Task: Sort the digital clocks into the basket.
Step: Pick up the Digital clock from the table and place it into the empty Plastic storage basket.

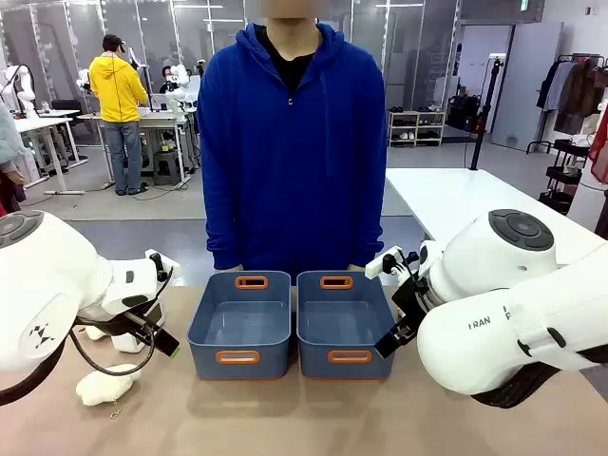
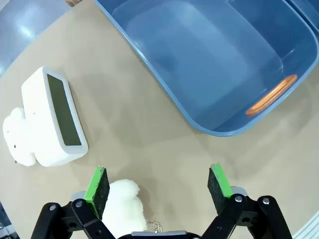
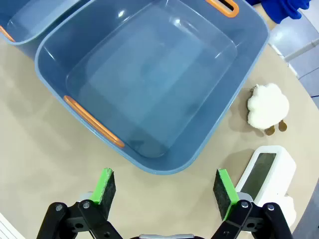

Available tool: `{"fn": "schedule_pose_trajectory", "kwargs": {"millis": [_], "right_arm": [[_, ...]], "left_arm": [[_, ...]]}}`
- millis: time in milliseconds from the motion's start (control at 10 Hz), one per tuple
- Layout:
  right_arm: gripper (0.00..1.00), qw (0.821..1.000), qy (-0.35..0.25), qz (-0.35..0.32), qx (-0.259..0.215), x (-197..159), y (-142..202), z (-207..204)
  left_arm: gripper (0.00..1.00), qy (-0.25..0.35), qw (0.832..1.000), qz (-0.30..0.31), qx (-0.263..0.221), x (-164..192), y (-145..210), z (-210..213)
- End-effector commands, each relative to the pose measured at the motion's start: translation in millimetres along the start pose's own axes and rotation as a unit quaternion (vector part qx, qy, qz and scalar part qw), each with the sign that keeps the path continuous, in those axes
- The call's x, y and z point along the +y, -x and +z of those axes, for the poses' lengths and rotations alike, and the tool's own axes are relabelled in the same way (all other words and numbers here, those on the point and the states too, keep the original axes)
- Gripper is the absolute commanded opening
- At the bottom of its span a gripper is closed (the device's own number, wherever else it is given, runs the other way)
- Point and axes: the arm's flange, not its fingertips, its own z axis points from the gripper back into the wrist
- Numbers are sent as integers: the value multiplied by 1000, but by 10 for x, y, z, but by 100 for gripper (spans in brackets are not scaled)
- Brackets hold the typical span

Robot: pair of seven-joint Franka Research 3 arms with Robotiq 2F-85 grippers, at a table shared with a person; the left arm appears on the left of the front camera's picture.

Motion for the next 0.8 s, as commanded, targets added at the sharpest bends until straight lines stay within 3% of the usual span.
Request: {"fn": "schedule_pose_trajectory", "kwargs": {"millis": [0, 700], "right_arm": [[100, 1000, 0, 0, 0, 0, 0, 0], [100, 1000, 0, 0, 0, 0, 0, 0]], "left_arm": [[100, 0, 1000, 0, 0, -2, -1, 0], [100, 0, 1000, 0, 0, -2, -1, 0]]}}
